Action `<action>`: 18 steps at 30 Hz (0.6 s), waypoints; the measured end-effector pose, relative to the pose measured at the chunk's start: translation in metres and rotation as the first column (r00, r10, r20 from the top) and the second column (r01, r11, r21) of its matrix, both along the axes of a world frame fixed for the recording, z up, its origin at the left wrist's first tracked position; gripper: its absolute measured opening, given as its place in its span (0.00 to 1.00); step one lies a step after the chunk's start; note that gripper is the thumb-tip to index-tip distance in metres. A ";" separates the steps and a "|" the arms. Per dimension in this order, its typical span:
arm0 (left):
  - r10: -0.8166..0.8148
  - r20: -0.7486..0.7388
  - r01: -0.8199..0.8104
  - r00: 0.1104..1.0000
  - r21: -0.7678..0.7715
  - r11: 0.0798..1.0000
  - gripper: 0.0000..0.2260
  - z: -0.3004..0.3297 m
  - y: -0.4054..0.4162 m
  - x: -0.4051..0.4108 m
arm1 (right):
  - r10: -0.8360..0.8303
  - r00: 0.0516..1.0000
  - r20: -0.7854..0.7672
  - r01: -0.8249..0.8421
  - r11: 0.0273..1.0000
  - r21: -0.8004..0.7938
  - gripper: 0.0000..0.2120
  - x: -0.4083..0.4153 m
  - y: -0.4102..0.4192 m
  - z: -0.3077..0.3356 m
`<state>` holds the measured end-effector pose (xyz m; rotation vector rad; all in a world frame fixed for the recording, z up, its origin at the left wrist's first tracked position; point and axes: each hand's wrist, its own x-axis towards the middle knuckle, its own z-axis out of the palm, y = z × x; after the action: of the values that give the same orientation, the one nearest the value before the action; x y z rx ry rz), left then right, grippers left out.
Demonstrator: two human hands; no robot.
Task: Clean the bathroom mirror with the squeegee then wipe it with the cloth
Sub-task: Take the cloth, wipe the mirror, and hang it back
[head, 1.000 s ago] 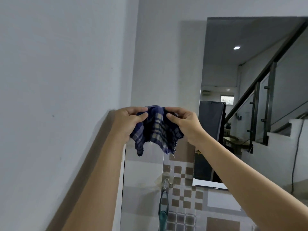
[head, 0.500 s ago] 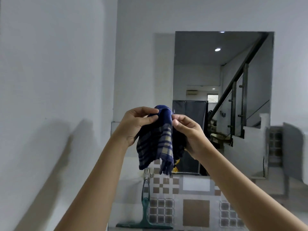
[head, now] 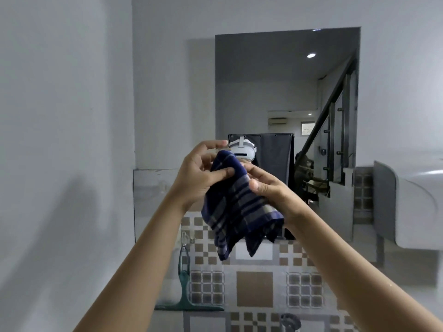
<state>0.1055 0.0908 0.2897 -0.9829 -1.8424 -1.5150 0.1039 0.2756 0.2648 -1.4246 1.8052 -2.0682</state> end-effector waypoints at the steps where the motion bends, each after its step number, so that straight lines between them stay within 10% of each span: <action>1: 0.070 -0.022 -0.070 0.997 -0.002 0.998 0.20 -0.001 0.006 0.001 | -0.024 1.000 0.006 0.024 1.000 0.016 0.37 0.001 0.006 -0.001; 9: 0.288 -0.115 -0.279 0.951 0.095 0.956 0.15 -0.006 0.039 0.008 | -0.428 0.866 -0.258 0.454 0.890 0.048 0.26 0.004 0.048 -0.014; 18: 0.133 0.006 -0.133 0.991 -0.041 0.990 0.11 0.004 0.033 0.007 | -0.563 0.534 -0.631 0.717 0.696 -0.014 0.16 -0.014 0.076 0.017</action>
<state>0.1125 0.1241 0.2941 -0.8552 -1.9114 -1.4097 0.0902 0.3518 0.2816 -1.6004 3.1559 -1.5342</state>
